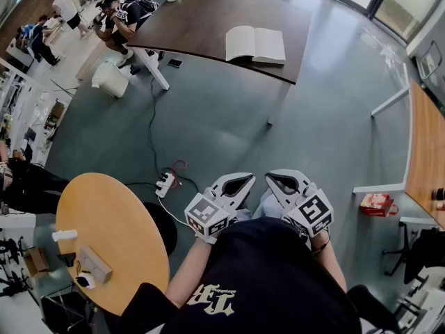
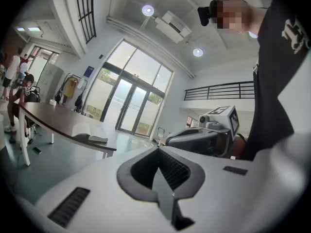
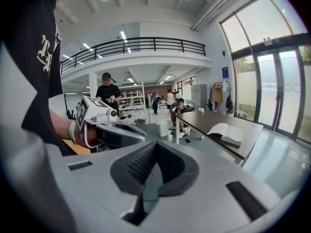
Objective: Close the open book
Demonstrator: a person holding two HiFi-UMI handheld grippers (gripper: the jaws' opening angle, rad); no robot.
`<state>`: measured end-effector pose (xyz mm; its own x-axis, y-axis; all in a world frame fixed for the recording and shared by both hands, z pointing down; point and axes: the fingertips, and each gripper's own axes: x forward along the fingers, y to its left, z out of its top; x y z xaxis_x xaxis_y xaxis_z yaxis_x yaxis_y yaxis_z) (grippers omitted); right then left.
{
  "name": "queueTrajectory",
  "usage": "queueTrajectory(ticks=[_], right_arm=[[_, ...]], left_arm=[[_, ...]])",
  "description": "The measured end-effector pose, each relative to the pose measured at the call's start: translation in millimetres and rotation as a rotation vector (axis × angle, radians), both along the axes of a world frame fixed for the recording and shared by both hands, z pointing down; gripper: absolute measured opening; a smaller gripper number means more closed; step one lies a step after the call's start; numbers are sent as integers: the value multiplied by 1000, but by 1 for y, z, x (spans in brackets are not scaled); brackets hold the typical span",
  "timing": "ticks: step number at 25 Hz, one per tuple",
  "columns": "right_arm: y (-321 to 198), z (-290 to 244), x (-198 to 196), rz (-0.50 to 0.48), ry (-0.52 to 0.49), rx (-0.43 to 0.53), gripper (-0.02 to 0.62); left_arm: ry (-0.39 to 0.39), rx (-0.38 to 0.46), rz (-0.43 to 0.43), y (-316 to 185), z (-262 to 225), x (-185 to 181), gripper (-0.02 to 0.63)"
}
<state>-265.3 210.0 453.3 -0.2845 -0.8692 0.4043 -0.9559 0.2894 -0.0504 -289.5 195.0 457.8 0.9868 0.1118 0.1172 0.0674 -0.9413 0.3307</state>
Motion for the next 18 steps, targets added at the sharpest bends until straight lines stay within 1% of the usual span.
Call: queueTrajectory(ticks=[11,18], right_arm=[[-13,-1,-6,-29,18,-3,-11],[-16,-2,-8,-27,17,-4,-11]], left_arm=[[-3,-6,-14,-14,2,-4,5],[-1,-3,-20,-18,1,-7,5]])
